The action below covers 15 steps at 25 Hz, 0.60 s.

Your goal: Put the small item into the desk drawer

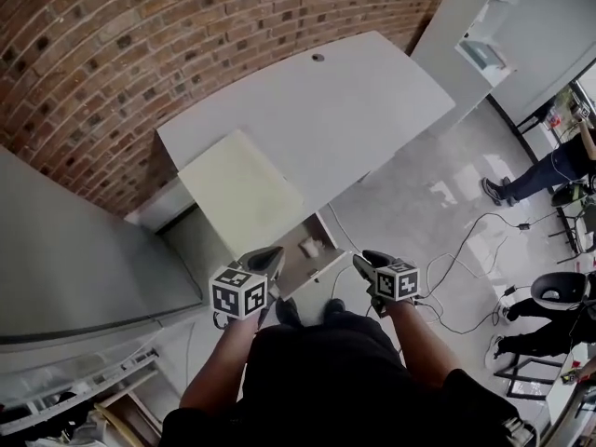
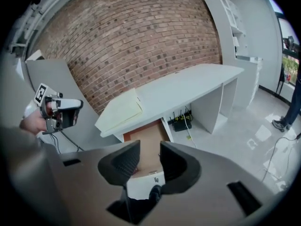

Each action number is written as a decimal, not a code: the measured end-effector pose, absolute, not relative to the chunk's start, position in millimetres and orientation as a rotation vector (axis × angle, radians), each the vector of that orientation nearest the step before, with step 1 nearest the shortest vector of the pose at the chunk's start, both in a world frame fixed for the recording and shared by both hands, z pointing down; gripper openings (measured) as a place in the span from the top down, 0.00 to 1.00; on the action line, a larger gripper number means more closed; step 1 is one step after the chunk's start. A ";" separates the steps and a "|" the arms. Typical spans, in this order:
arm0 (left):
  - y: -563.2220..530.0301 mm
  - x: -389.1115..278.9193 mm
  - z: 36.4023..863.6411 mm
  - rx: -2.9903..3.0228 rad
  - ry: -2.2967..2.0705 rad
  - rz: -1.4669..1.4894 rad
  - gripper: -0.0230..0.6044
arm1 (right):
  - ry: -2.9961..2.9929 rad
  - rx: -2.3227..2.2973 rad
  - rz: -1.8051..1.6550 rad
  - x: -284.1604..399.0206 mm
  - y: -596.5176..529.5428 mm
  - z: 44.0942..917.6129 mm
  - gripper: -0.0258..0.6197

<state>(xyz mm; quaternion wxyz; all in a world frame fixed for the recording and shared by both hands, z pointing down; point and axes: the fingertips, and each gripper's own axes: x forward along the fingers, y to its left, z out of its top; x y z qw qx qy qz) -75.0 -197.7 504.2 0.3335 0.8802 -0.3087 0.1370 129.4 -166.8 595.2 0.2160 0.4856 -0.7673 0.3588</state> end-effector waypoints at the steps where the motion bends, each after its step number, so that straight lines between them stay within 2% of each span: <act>1: -199.7 -76.5 504.7 2.295 -0.811 0.359 0.94 | -2.146 1.346 0.988 128.4 -167.6 589.2 0.74; 9: -203.9 -51.0 491.5 2.301 -0.831 0.363 0.94 | -2.261 1.413 0.905 150.9 -184.1 538.2 0.82; 15: -224.5 -10.2 471.0 2.311 -0.951 0.357 0.94 | -2.460 1.274 0.707 180.2 -205.5 487.2 0.89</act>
